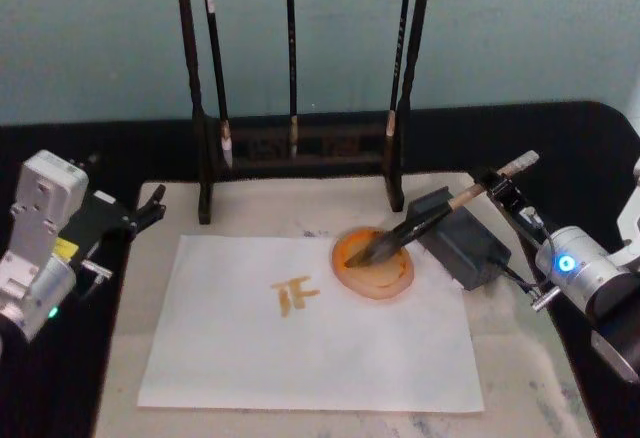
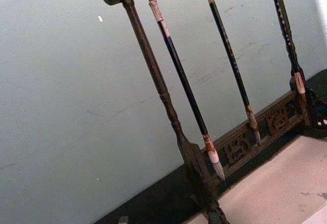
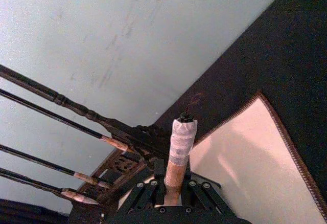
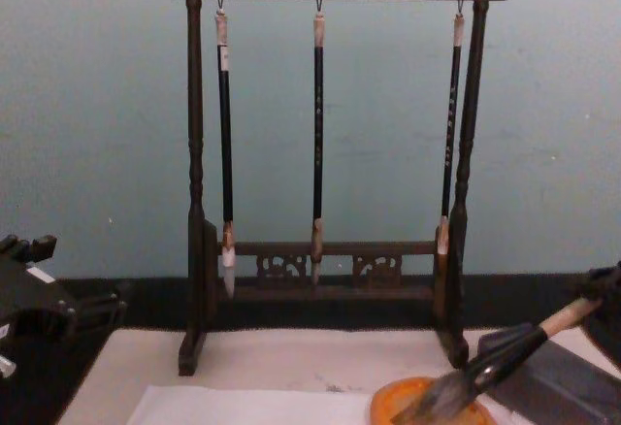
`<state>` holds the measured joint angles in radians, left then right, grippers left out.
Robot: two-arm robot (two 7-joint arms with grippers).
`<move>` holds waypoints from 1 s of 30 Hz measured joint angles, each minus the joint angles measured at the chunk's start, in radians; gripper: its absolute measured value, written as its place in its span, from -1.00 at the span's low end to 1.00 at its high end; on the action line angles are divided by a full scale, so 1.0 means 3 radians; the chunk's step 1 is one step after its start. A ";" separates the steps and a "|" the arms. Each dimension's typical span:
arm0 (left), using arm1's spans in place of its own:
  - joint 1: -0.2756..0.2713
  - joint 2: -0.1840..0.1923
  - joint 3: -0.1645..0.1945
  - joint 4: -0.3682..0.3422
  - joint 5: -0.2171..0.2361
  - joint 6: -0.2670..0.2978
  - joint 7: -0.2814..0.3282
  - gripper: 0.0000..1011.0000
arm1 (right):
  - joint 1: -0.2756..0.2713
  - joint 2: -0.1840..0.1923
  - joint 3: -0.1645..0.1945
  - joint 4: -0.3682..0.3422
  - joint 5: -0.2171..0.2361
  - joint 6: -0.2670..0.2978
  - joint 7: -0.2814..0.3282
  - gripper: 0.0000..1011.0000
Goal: Pick up the brush from the inkstone, write on the paper, then place the brush back to its original position.
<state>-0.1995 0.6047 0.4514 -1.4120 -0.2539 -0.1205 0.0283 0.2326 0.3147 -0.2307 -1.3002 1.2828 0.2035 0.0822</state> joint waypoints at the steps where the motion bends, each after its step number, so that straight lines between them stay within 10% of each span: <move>1: 0.0000 0.0000 0.0000 0.0000 0.0000 0.0000 0.0000 1.00 | 0.0002 0.0003 -0.0005 0.0000 0.0001 -0.0009 0.0007 -0.67; 17: 0.0000 0.0000 0.0000 0.0000 0.0000 0.0000 0.0000 1.00 | 0.0100 0.0118 -0.0132 -0.0069 0.0083 -0.0162 0.0218 -0.67; 30: 0.0000 0.0000 0.0000 0.0000 0.0000 0.0000 0.0000 1.00 | 0.0249 0.0399 -0.0411 -0.0223 -0.0372 -0.0432 0.0626 -0.67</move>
<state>-0.1996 0.6047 0.4514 -1.4119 -0.2539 -0.1205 0.0283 0.3074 0.4345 -0.3541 -1.3672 1.1711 0.0739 0.2700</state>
